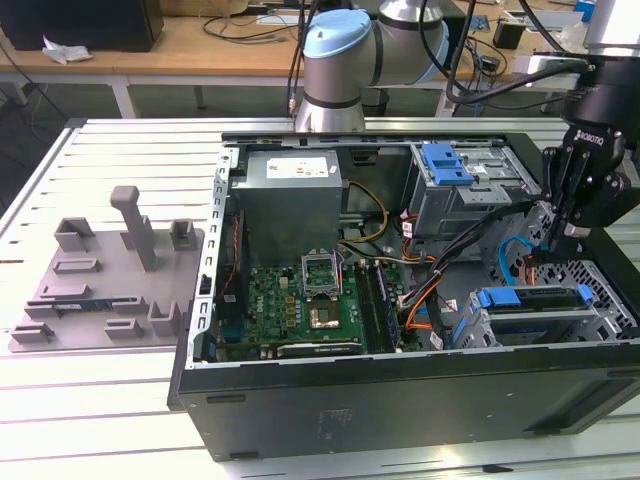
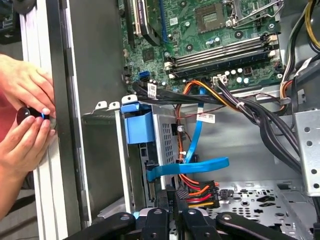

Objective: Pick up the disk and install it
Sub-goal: 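Insert the first disk wire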

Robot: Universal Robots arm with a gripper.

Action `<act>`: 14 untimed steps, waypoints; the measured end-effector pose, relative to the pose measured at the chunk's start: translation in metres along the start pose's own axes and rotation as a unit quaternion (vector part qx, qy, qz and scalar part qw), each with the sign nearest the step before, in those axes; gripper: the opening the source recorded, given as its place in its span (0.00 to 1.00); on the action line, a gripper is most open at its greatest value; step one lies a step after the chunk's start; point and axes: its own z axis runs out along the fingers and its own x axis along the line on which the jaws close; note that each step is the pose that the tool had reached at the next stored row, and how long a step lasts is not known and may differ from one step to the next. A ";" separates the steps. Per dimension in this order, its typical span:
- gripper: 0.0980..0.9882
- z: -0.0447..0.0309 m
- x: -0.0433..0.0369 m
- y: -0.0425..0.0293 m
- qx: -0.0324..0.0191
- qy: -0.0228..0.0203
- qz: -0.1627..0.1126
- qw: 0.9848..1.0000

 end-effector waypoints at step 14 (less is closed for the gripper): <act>0.08 0.0065 0.0200 0.0013 0.010 -0.027 -0.019 0.999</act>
